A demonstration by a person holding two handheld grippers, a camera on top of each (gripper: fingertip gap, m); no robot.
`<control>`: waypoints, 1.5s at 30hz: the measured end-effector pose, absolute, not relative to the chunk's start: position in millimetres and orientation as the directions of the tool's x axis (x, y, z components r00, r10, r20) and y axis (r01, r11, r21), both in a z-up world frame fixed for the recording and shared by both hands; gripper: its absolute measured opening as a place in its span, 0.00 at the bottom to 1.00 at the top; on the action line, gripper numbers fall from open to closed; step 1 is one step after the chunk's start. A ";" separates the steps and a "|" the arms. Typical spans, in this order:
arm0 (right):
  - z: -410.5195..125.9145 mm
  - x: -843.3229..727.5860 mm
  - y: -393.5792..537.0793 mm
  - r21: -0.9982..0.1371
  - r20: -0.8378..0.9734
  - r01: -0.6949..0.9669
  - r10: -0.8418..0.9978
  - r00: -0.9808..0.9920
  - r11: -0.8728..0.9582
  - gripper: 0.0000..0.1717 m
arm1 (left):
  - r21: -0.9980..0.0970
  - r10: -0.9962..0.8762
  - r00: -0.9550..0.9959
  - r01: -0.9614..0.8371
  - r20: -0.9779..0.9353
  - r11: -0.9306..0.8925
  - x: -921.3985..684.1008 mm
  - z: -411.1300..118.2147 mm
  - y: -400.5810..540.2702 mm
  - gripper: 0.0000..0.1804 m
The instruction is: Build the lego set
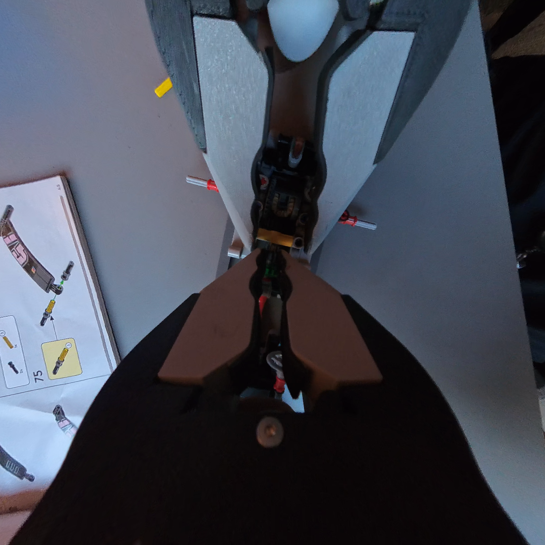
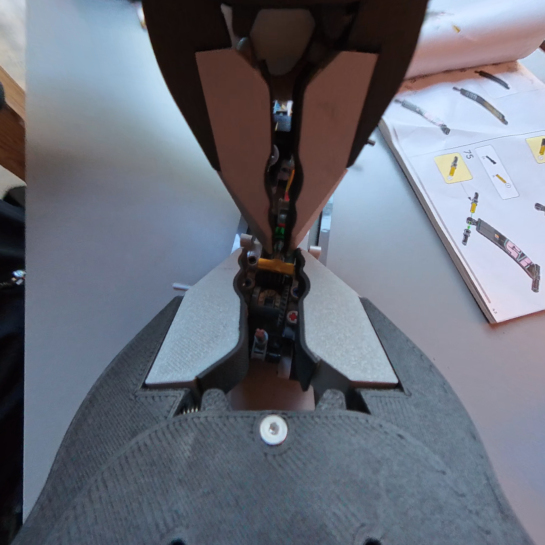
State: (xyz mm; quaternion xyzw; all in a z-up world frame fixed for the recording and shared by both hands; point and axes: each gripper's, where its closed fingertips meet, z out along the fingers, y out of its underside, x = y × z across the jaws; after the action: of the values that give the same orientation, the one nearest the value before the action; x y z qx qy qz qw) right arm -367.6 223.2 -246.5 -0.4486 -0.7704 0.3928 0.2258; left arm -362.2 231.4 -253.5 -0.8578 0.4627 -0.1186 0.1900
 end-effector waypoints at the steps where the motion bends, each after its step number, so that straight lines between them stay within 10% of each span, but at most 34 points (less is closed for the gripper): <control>1: -245.4 -367.7 223.6 -0.815 -0.018 0.511 0.869 -0.495 0.274 0.18 | -0.451 -0.840 0.542 -0.742 0.031 -0.496 -361.1 -252.2 231.6 0.02; 11: -247.3 -363.9 230.7 -0.797 -0.072 0.555 0.875 -0.478 0.238 0.31 | -0.454 -0.846 0.532 -0.749 0.023 -0.483 -359.4 -252.0 231.4 0.02; 45: -251.4 -364.9 230.3 -0.790 -0.058 0.557 0.874 -0.482 0.255 0.29 | -0.474 -0.842 0.536 -0.726 0.066 -0.499 -364.1 -243.8 231.3 0.11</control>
State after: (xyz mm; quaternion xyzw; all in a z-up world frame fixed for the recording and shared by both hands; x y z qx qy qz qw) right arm -364.9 230.3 -251.4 -0.4672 -0.7660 0.3928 0.2015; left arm -364.1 231.3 -243.8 -0.8533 0.4592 -0.1460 0.1992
